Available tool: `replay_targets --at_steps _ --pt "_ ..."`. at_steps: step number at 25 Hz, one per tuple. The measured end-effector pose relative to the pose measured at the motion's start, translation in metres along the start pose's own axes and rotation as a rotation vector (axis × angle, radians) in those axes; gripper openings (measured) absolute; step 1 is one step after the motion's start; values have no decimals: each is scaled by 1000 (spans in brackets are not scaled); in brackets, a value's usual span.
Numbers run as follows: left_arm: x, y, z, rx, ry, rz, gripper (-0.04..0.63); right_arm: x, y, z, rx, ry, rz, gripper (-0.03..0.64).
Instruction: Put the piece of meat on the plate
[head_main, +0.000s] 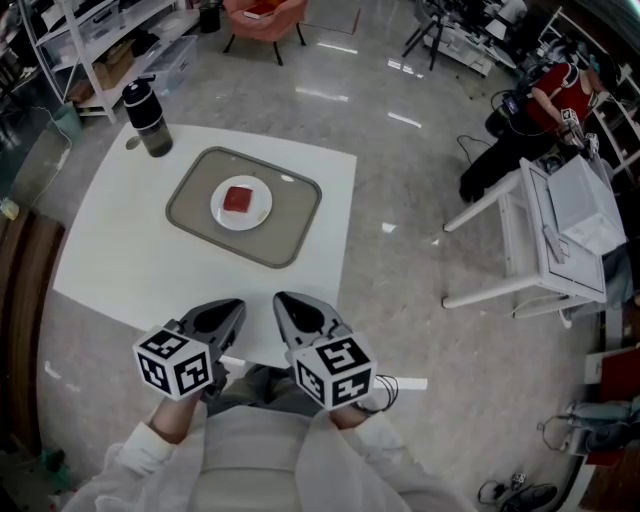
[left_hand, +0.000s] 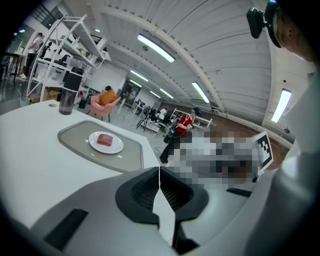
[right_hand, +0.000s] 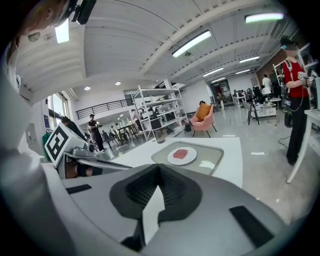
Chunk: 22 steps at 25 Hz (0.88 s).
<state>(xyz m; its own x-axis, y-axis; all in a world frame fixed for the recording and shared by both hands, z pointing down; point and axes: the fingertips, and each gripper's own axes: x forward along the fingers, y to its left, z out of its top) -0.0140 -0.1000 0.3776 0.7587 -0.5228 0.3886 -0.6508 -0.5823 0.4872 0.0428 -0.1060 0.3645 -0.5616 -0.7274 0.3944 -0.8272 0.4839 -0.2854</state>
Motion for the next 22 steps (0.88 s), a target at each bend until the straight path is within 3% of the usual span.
replay_targets --at_steps 22 --pt "0 -1 2 19 13 -4 14 1 -5 -10 -34 43 -19 15"
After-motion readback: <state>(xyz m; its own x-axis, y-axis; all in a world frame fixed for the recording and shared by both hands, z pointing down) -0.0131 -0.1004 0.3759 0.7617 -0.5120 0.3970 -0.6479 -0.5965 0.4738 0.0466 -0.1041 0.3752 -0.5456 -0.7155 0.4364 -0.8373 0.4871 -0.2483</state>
